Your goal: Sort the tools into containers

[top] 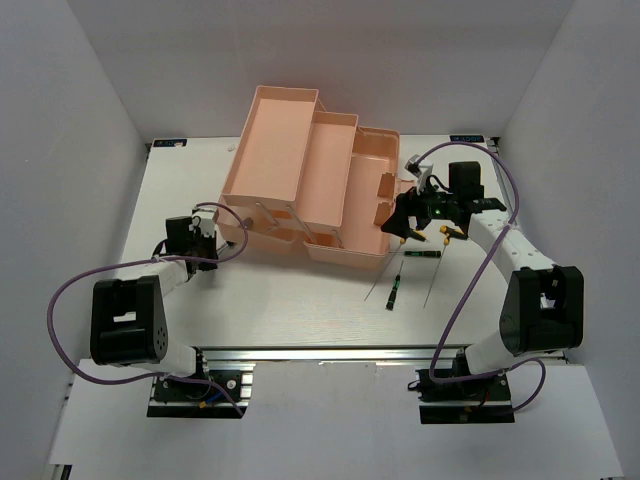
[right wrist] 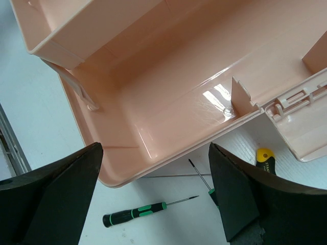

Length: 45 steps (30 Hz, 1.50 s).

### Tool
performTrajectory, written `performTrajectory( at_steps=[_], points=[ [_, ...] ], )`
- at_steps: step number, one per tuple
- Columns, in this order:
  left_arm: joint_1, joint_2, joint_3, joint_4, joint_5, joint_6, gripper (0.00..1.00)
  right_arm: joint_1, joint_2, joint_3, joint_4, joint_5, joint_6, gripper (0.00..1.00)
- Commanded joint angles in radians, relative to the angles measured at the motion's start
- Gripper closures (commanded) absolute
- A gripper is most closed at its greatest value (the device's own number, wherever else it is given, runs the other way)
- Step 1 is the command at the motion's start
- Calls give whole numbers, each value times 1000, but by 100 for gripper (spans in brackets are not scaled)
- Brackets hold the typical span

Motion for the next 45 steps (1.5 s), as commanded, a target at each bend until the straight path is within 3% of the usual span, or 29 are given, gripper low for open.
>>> performTrajectory(
  at_steps=[1, 4, 14, 21, 36, 45],
  points=[
    [9, -9, 8, -51, -105, -13, 93, -9, -24, 31, 10, -29, 10, 11],
    [9, -59, 11, -94, -139, -2, 100, -12, -32, 31, 7, -30, 7, 11],
    [8, -222, 94, -295, -257, -70, 100, -12, -47, 11, 45, -52, 44, 11],
    [8, -284, 94, -332, -172, -125, 100, -12, -50, 7, 56, -63, 39, 11],
    [81, -294, 370, -519, -69, -423, 100, -14, -93, -21, 76, -78, 54, 11],
    [103, -283, 350, -531, 11, -481, 100, -14, -92, -13, 82, -96, 50, 11]
  ],
)
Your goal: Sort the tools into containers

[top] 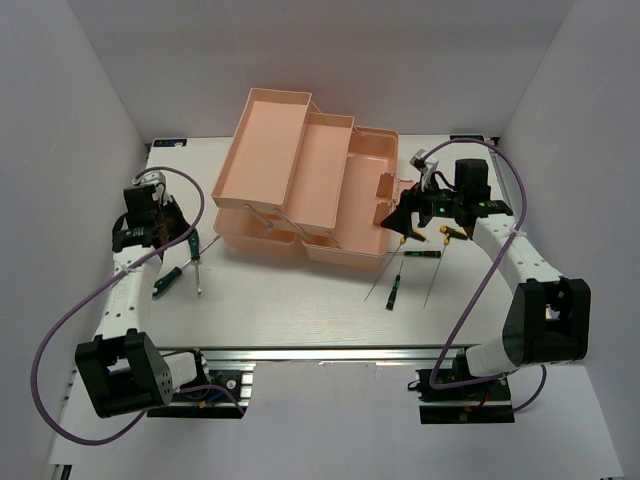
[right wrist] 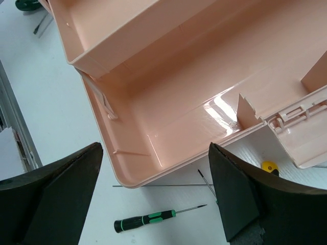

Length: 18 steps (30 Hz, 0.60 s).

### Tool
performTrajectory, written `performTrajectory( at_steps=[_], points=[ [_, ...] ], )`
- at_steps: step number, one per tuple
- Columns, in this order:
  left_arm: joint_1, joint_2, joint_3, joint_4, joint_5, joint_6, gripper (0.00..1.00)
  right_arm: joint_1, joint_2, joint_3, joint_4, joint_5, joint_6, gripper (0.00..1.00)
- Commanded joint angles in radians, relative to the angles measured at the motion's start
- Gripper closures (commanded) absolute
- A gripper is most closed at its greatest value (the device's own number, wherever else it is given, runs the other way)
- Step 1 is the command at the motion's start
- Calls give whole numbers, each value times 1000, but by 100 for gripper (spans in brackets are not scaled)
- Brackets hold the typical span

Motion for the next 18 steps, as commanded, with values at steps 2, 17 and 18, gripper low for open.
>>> performTrajectory(
  at_steps=[2, 17, 18],
  points=[
    [4, -25, -16, -30, 38, -39, 100, -5, -43, -4, 32, -59, -30, 11],
    [4, 260, -49, 76, -241, -51, 40, -5, -39, -59, 59, -68, -36, 11],
    [4, 315, 3, 74, -252, -53, 40, -5, -40, -59, 59, -68, -36, 11]
  ],
)
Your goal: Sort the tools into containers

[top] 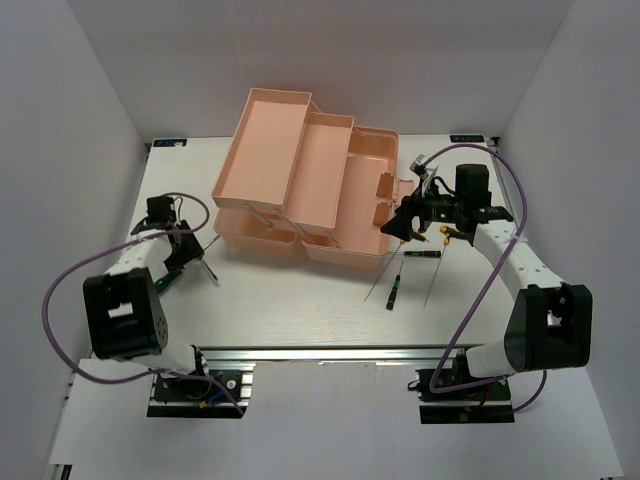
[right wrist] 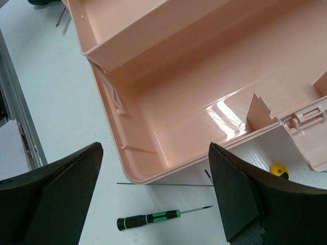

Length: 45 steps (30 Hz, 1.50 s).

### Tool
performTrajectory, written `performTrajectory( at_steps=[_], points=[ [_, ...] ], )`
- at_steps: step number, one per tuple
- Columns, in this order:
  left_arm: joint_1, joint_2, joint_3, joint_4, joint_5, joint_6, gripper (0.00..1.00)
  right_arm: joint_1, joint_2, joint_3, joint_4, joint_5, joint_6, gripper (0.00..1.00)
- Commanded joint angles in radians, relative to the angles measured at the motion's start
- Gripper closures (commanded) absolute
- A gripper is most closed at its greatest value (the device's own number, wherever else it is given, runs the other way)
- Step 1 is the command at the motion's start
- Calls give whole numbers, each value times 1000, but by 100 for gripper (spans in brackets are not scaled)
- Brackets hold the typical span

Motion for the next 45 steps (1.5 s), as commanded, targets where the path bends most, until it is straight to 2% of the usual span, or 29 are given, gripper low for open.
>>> performTrajectory(
  at_steps=[1, 8, 11, 16, 20, 24, 25, 27, 32, 38, 40, 42, 43, 44, 45],
  points=[
    [4, 90, 133, 61, -71, -3, 40, -5, -5, -7, 32, -22, -19, 11],
    [4, 271, 300, 34, -67, -52, 39, -5, -15, -25, 32, 2, -21, 11],
    [4, 360, 357, -33, -104, -72, 40, -6, -17, -29, 34, 10, -16, 11],
    [4, 398, 347, -60, -102, -89, 43, -9, -3, -15, 34, 19, -12, 11],
    [4, 362, 288, -34, -70, -101, 46, -13, 9, 2, 34, 17, -4, 11],
    [4, 322, 261, -5, -65, -112, 92, -13, 20, 11, 37, 10, 7, 11],
    [4, 306, 261, 3, -67, -114, 96, -14, 18, 14, 37, 5, 7, 11],
    [4, 259, 292, 8, -73, -118, 100, -14, 17, 16, 36, 5, 4, 11],
    [7, 150, 432, -60, -53, -123, 100, -16, -2, 8, 17, -2, -19, 11],
    [5, -124, 451, -54, -67, -150, 100, -14, -18, -10, 23, -6, -24, 12],
    [5, -204, 455, -47, -61, -118, 100, -16, -14, -10, 23, -21, -26, 18],
    [-11, -238, 474, -3, -18, -48, 100, -16, 6, 2, 13, -59, -27, 47],
    [-21, -254, 475, 32, 13, -20, 100, -14, 17, 13, -3, -71, -32, 67],
    [-37, -266, 486, 98, 68, 7, 100, -14, 27, 26, -19, -79, -33, 100],
    [-74, -261, 498, 130, 127, 58, 100, -13, 40, 36, -33, -87, -26, 100]
  ],
)
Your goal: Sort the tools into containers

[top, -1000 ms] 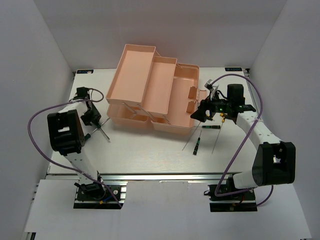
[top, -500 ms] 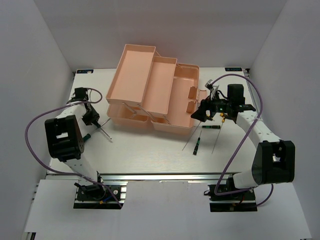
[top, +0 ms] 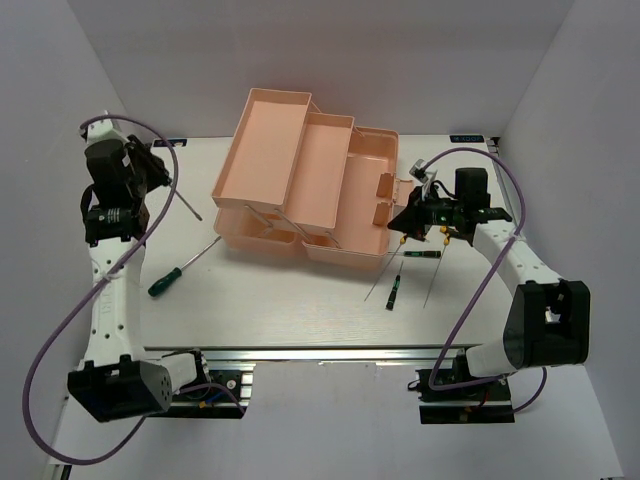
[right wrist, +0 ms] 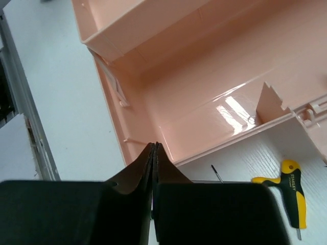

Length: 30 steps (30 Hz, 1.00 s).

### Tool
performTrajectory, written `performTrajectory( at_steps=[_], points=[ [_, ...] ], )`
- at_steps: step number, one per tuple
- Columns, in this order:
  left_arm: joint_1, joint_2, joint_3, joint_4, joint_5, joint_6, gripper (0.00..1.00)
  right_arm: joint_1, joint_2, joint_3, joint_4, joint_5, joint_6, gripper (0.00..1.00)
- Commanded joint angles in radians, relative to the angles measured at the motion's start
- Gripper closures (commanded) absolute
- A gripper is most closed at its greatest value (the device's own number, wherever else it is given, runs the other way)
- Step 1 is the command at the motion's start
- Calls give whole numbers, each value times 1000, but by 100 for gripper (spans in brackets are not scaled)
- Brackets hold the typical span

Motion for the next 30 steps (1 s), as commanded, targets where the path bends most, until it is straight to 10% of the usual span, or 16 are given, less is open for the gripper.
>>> performTrajectory(
  at_steps=[1, 10, 14, 20, 30],
  points=[
    [-75, 19, 50, 145, 190, 140, 100, 1, 42, 75, -25, -77, -1, 100],
    [-336, 459, 599, 55, 282, 327, 100, 12, 14, 90, -36, -74, -18, 98],
    [-359, 620, 748, -26, 271, 360, 89, 12, -15, 63, -33, -74, -23, 65],
    [-368, 585, 632, 33, 231, 335, 45, 10, -59, 44, -40, -65, -104, 35],
    [-289, 392, 558, 30, 12, 124, 23, 51, -38, 96, -62, -100, -244, 33]
  ],
)
